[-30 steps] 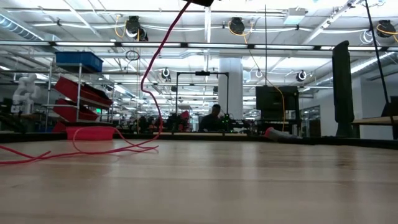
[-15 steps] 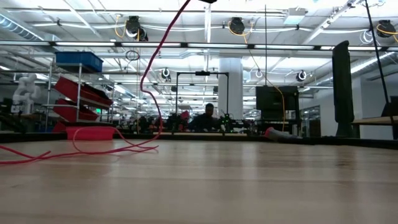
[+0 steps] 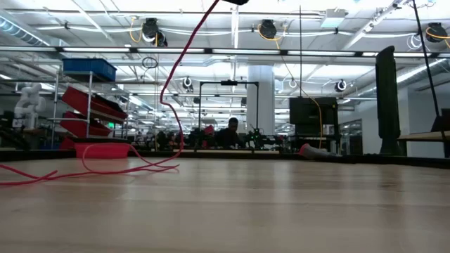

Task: Coil cords
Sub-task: Coil the red wire onto the spool

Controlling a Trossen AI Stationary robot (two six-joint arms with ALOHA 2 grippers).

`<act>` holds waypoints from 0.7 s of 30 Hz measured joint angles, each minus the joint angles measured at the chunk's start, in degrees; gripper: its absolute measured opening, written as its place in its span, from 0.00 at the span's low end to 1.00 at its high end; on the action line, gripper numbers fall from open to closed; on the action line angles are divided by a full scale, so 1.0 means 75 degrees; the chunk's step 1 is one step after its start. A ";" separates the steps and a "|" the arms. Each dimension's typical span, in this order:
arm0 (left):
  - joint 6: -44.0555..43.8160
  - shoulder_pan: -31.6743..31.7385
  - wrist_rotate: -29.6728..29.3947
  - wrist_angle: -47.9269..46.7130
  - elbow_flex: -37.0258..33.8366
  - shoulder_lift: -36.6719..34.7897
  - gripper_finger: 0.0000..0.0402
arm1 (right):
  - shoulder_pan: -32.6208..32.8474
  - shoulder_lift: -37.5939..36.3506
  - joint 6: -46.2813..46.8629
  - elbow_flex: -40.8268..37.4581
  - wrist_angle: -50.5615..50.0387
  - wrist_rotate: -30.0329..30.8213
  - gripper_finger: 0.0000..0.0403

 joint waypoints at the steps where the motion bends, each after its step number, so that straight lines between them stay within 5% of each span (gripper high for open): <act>1: -0.0001 0.0013 -0.0007 0.0021 0.0000 0.0000 0.01 | -0.0013 0.0010 0.0000 0.0000 0.0006 0.0004 0.00; 21: -0.0199 0.0679 0.0658 0.0763 -0.0003 -0.0006 0.01 | -0.0547 0.0285 -0.0566 0.0003 0.0926 -0.0195 0.00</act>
